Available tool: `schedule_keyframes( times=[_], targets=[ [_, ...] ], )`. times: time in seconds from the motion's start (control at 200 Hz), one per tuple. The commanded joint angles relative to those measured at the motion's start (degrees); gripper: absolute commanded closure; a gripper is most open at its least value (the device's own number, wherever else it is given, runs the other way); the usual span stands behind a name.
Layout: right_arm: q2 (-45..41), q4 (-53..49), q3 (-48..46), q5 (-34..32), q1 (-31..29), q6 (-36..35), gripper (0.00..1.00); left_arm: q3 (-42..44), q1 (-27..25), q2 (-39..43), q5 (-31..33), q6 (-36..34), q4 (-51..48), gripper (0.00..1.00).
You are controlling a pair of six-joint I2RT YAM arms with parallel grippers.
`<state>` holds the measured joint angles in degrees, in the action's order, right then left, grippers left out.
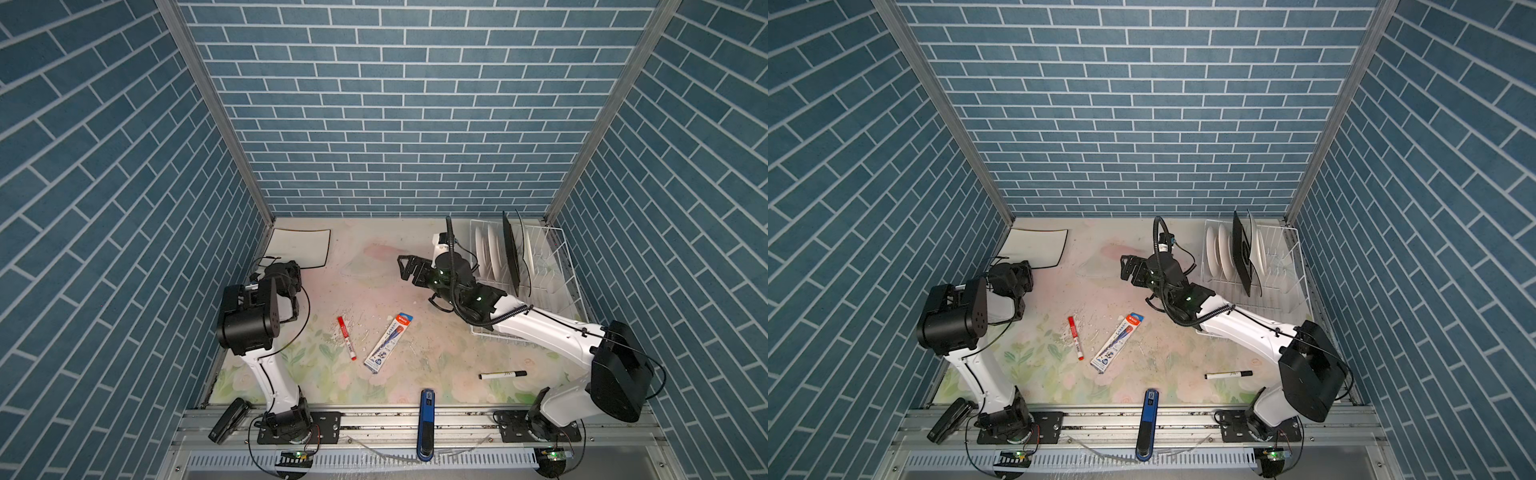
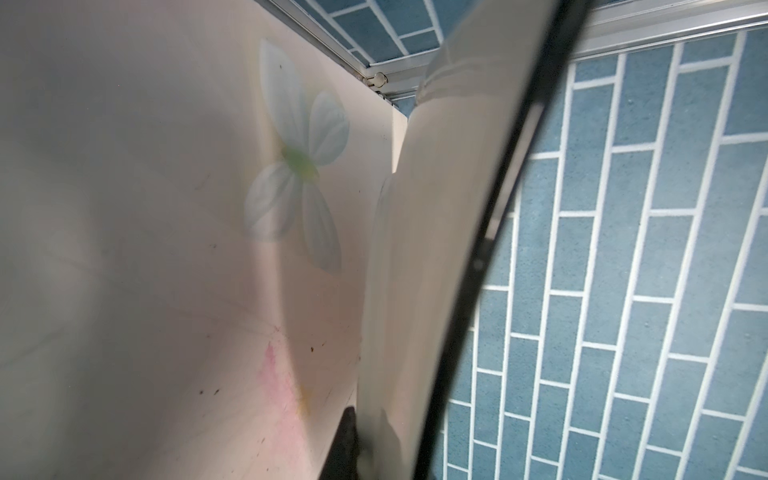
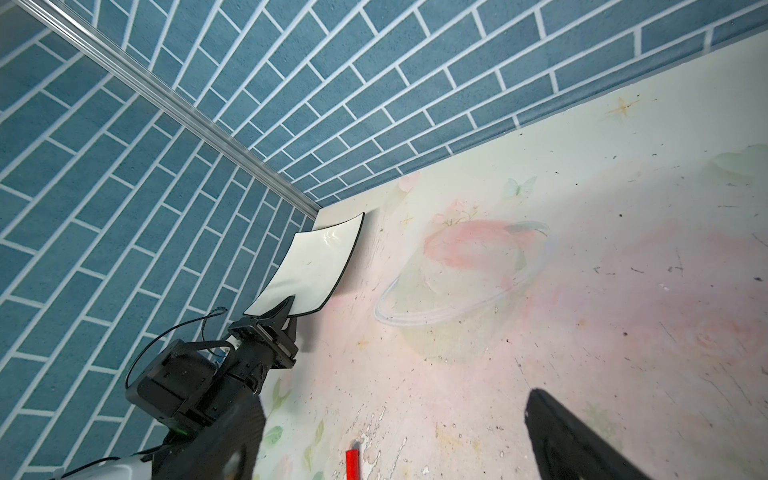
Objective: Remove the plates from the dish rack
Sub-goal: 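Lower the plate against the wall with the left gripper while the right returns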
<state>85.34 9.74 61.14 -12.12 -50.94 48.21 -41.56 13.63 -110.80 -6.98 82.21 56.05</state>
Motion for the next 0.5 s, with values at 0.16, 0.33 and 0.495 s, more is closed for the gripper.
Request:
schedule_keyframes(
  times=[0.16, 0.33, 0.495],
  targets=[
    [0.27, 0.84, 2.44, 0.70, 0.09, 1.63, 0.01, -3.52, 0.65, 0.33, -1.58, 0.27, 11.07, 1.00],
    [0.42, 1.01, 2.16, 0.68, 0.13, 1.89, 0.01, -3.52, 0.78, 0.15, -1.74, 0.00, 10.57, 1.00],
    [0.58, 1.23, 2.19, 0.94, 0.18, 1.88, 0.01, -3.36, 0.72, 0.15, -1.74, -0.30, 9.42, 1.00]
  ],
)
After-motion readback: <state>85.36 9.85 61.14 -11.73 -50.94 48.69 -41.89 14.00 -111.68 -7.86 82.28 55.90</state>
